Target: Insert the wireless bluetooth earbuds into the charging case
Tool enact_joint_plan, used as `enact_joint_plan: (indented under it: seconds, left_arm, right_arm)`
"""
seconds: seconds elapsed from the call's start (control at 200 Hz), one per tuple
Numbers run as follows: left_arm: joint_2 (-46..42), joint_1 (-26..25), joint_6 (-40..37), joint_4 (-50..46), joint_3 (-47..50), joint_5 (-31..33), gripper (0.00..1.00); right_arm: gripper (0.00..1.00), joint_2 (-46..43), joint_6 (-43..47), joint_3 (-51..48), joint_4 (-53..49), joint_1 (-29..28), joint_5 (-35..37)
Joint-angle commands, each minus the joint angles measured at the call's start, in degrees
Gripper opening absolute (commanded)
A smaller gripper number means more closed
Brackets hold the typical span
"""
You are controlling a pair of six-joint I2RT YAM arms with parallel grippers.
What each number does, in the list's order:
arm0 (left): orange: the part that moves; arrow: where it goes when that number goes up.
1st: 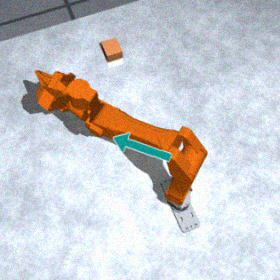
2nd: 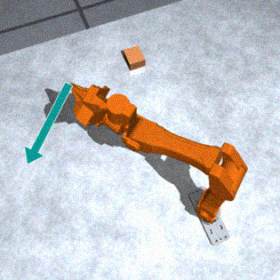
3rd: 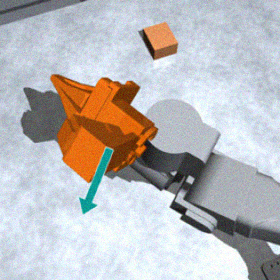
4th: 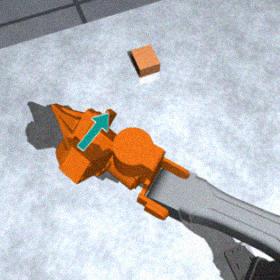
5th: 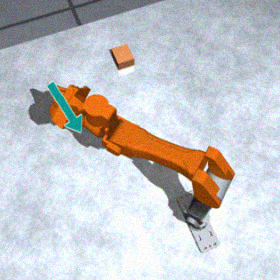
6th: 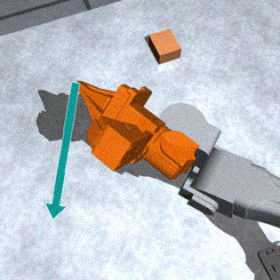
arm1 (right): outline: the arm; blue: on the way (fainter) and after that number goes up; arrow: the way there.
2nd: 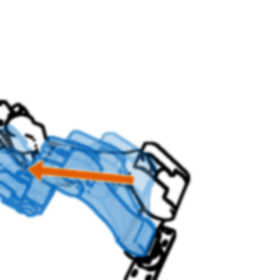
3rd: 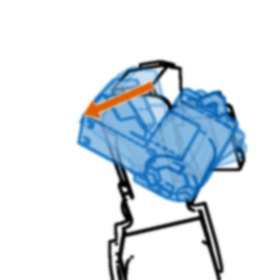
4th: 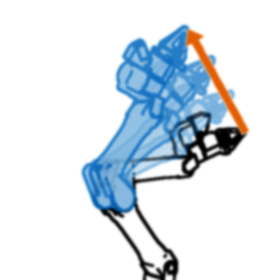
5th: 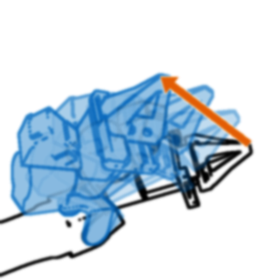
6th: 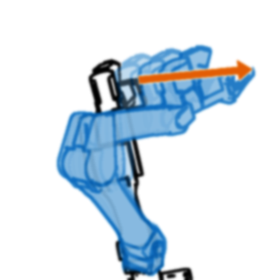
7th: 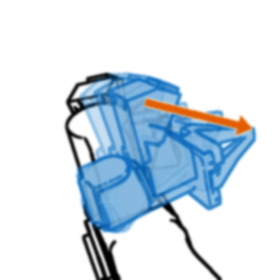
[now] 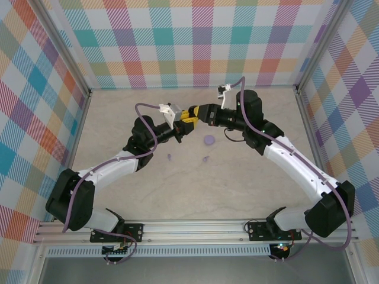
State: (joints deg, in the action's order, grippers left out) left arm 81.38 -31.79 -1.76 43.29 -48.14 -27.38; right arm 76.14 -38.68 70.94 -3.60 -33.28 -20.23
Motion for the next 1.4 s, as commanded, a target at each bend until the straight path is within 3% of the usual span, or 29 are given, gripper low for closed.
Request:
enact_joint_plan:
  seconds: [0.0, 1.395]
  left_arm:
    - [0.2, -1.0, -0.6, 3.9, -0.6, -0.8, 0.09]
    - [-1.1, -1.1, 4.9, 3.9, -2.4, -2.8, 0.07]
  right_arm:
    - [0.22, -1.9, -1.1, -0.7, 5.1, -0.4, 2.0]
    - [0.23, 0.6, 4.7, -0.5, 4.1, -1.8, 4.9]
